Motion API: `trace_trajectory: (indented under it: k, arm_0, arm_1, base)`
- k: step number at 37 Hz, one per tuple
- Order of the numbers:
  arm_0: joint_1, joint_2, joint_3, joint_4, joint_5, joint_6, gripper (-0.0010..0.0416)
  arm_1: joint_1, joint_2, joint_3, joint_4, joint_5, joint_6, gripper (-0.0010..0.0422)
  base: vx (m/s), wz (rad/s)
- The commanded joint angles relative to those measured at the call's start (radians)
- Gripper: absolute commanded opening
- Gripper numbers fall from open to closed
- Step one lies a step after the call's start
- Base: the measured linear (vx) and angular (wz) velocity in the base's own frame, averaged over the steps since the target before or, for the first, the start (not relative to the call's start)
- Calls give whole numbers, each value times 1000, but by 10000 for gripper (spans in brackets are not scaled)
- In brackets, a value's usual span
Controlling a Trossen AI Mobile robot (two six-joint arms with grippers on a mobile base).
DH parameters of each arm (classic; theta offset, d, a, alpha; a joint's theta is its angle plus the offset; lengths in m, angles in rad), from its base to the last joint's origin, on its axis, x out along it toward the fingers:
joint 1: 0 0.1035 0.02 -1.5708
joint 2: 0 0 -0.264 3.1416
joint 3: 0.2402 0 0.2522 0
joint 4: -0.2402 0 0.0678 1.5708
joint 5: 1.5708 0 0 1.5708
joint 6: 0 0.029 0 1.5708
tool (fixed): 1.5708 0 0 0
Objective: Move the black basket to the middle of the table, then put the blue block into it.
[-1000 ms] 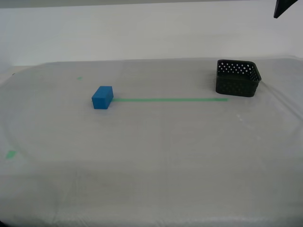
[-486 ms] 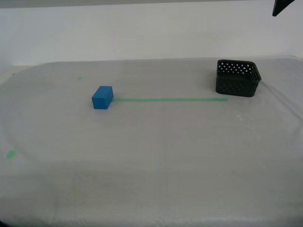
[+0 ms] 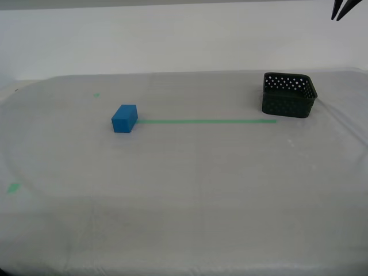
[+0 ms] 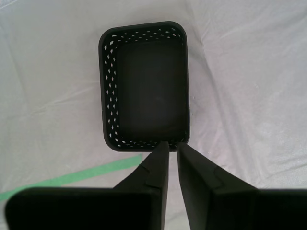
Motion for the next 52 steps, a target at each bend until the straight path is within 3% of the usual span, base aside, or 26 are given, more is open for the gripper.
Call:
trace_trajectory:
  k: [1,10,14,20,33,39,42,46,52]
  arm_0:
    - [-1,-1,0,-1,5,5,59]
    - [-4,-1,0,-6,67,4,120]
    - [-3,-1,0,11,69,6,142]
    - [-2,-1,0,26,68,50,184]
    - [-2,-1,0,29,73,29,312]
    - [3,7,0,36,127,23,363]
    - [4,18,0,32,128,21,384]
    - [4,35,-7,48,129,6,403]
    - [4,35,-56,114,129,1,395]
  arm_1:
    - [0,0,0,5,-1,2,0]
    - [0,0,0,5,-1,2,0]
    - [0,0,0,5,-1,2,0]
    - [0,0,0,5,-1,2,0]
    - [0,0,0,5,-1,2,0]
    - [0,0,0,5,-1,2,0]
    - [0,0,0,5,-1,2,0]
    - [0,0,0,5,-1,2,0]
    - [0,0,0,3,-1,2,0]
  base:
    - [0,0]
    - [0,0]
    - [0,0]
    - [0,0]
    - [0,0]
    - [0,0]
    - [0,0]
    - [0,0]
    - [0,0]
